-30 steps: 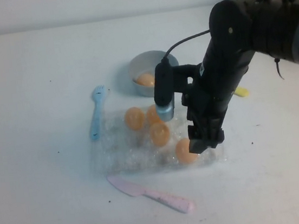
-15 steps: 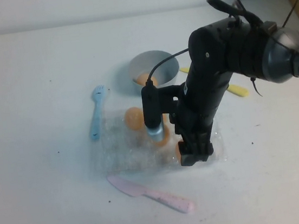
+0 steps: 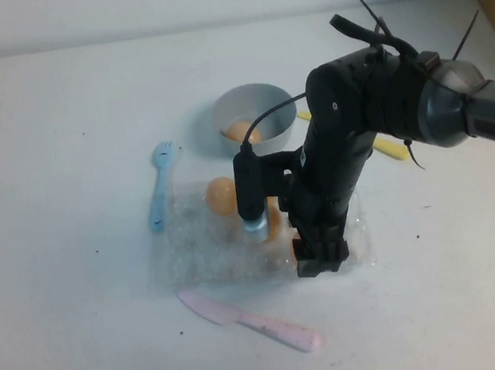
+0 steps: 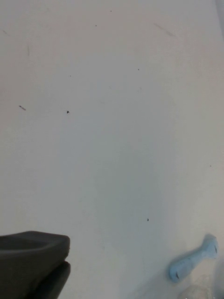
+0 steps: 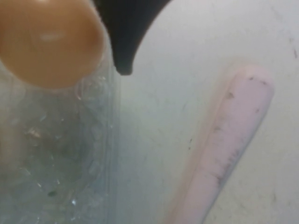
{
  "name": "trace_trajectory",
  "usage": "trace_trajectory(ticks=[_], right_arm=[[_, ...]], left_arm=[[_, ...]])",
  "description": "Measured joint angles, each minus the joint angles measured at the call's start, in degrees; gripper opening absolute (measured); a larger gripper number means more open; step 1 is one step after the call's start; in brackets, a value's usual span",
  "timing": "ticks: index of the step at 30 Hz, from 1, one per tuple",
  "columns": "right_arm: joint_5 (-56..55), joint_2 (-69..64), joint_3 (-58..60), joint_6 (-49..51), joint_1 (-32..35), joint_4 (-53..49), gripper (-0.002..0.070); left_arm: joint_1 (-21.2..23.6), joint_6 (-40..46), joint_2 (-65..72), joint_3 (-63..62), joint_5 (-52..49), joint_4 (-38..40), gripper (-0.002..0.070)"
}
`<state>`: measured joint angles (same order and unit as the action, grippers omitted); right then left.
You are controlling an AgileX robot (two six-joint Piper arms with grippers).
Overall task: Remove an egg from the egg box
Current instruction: Pick up the egg from the plastic box
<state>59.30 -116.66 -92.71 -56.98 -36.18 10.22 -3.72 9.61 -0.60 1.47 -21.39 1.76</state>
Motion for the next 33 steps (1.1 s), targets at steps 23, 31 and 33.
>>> trace_trajectory(ticks=[23,31,33], right_arm=[[0.71,3.38,0.00,0.00,0.00,-3.65,0.0406],[2.15,4.41,-0.58,0.19,0.00,-3.89,0.0406],[2.15,4.41,-0.58,0.35,0.00,-3.89,0.0406]], left_arm=[[0.00,0.00,0.00,0.00,0.00,0.00,-0.0003],[0.00,0.00,0.00,0.00,0.00,0.00,-0.0003],[0.00,0.00,0.00,0.00,0.00,0.00,-0.0003]])
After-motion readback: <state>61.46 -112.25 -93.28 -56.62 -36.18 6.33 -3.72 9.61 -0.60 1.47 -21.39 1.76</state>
